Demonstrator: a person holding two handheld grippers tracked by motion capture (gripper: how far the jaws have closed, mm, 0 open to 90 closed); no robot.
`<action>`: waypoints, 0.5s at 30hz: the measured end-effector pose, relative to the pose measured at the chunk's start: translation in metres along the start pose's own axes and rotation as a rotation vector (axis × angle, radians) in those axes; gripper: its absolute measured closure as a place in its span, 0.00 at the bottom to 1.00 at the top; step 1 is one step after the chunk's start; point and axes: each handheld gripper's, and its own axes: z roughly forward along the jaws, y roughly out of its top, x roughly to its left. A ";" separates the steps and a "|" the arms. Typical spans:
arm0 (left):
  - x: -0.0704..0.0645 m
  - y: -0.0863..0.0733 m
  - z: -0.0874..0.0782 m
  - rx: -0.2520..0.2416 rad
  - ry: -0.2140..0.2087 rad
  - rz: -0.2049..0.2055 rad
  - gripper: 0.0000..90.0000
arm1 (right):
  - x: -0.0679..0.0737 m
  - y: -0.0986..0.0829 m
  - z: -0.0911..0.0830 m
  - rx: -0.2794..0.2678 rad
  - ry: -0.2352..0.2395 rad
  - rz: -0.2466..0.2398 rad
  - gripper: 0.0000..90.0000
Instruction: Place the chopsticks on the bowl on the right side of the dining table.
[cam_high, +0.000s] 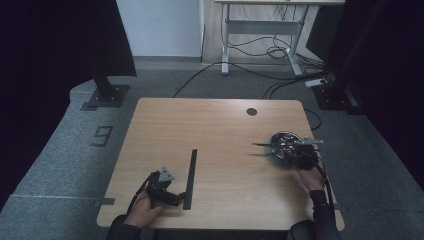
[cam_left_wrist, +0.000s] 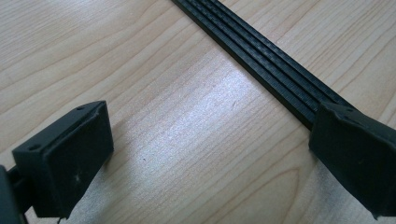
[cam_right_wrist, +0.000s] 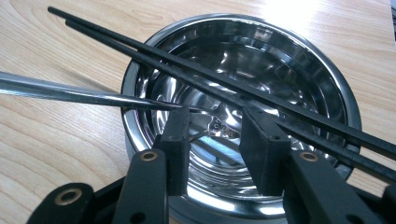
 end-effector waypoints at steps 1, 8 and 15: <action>0.000 0.000 0.000 0.000 0.000 0.000 0.00 | 0.000 0.000 0.001 0.001 -0.003 -0.005 0.69; 0.000 0.000 0.000 0.000 0.000 0.000 0.00 | 0.002 0.002 0.003 -0.002 -0.008 -0.023 0.67; 0.000 0.000 0.000 0.000 0.000 0.000 0.00 | 0.004 0.003 0.005 -0.002 -0.014 -0.039 0.66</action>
